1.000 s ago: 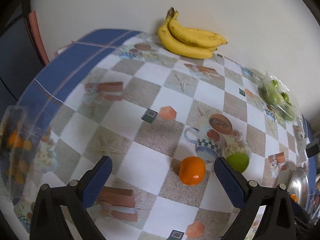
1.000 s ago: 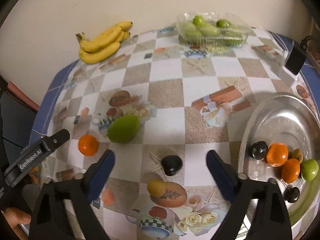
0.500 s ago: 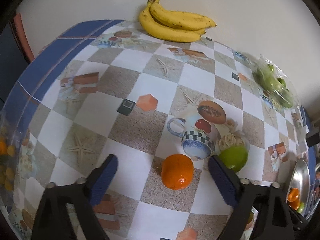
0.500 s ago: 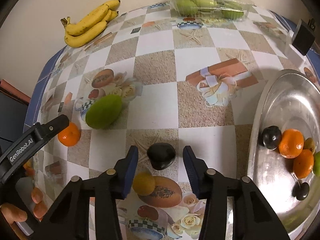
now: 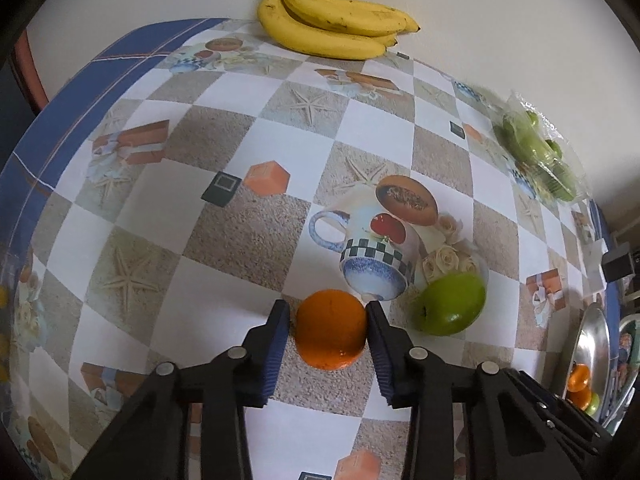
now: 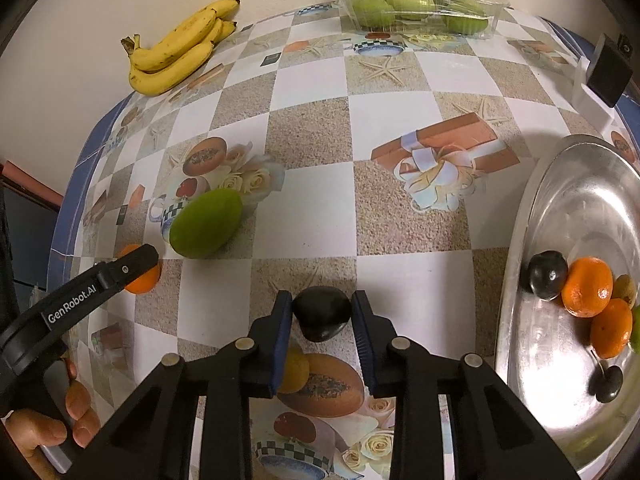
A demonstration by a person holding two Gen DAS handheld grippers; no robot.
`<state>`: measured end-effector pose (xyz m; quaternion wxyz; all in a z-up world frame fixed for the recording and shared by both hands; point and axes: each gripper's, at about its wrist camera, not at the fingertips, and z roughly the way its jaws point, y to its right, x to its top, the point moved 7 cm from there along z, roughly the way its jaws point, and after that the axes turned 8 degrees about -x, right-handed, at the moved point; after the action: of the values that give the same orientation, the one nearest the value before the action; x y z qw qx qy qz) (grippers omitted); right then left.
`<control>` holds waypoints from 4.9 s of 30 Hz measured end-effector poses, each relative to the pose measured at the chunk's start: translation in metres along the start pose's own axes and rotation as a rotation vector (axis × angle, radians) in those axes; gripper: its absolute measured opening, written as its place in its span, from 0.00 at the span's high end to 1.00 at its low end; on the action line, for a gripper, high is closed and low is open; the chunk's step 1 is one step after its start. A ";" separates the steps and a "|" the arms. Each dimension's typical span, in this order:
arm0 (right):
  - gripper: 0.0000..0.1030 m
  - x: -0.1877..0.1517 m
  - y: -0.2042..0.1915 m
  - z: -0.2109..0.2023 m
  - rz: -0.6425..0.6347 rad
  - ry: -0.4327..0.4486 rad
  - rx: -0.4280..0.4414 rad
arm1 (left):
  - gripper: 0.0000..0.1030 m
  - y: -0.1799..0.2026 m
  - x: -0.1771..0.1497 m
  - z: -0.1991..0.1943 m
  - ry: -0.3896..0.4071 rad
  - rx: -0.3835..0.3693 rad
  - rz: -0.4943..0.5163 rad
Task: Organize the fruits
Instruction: 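Grasp the dark plum with the right gripper while the left gripper grasps an orange, then carry the dark plum and orange over the steel tray with both grippers, then lower the plum into the tray and open the right gripper while the left lowers the orange, then withdraw both grippers from the tray toward the remaining fruits on the table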
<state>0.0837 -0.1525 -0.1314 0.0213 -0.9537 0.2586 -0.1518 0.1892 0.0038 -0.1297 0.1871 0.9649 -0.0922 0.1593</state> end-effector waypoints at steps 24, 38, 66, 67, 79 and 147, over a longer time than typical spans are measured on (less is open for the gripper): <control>0.70 0.009 -0.002 -0.051 0.010 0.110 0.063 | 0.64 0.023 0.005 -0.049 0.061 -0.008 0.018; 0.70 0.009 0.017 -0.061 0.034 0.112 0.065 | 0.64 0.055 -0.004 -0.057 0.071 -0.042 0.026; 0.70 0.005 0.156 -0.077 0.329 0.116 -0.017 | 0.64 0.180 -0.052 -0.035 0.003 -0.097 0.276; 0.70 0.004 0.164 -0.078 0.341 0.118 -0.026 | 0.64 0.185 -0.054 -0.034 -0.002 -0.104 0.285; 0.70 0.003 0.222 -0.081 0.405 0.155 -0.125 | 0.64 0.241 -0.086 -0.018 -0.051 -0.142 0.406; 0.22 0.002 0.228 -0.076 0.346 0.102 -0.310 | 0.23 0.222 -0.068 0.000 -0.011 -0.005 0.323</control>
<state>-0.0489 -0.3478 -0.0857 -0.1129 -0.8781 0.4393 -0.1525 0.0729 -0.1908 -0.0793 0.1610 0.9379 -0.2477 0.1820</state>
